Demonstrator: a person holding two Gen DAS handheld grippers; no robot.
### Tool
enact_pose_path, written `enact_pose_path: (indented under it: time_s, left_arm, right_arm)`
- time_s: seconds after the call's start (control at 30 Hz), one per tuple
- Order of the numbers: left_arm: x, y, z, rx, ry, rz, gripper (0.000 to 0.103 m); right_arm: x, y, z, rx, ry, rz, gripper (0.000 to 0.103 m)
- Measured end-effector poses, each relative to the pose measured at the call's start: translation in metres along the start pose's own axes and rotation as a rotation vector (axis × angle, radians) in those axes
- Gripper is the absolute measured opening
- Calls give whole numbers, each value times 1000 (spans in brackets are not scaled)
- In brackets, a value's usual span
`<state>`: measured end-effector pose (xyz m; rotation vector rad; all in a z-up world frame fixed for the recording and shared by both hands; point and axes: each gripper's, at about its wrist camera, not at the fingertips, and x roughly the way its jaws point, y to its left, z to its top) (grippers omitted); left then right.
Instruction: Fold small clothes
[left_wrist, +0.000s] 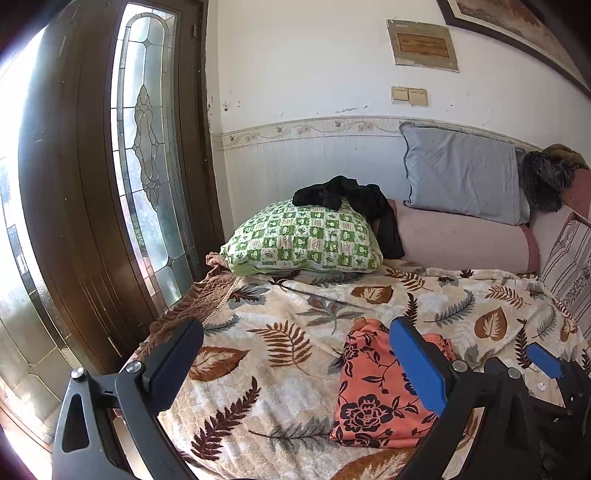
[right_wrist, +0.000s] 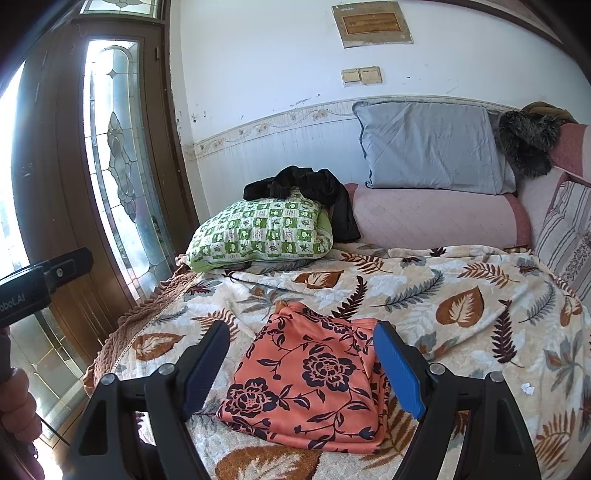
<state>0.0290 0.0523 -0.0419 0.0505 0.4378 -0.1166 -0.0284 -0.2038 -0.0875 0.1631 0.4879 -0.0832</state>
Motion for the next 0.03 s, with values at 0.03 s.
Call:
enact_pose_path:
  time_s: [0.03]
  left_arm:
    - [3,0,0,-8,3,-2,101]
  right_arm:
    - [2,-1,1,1,3,-2,83]
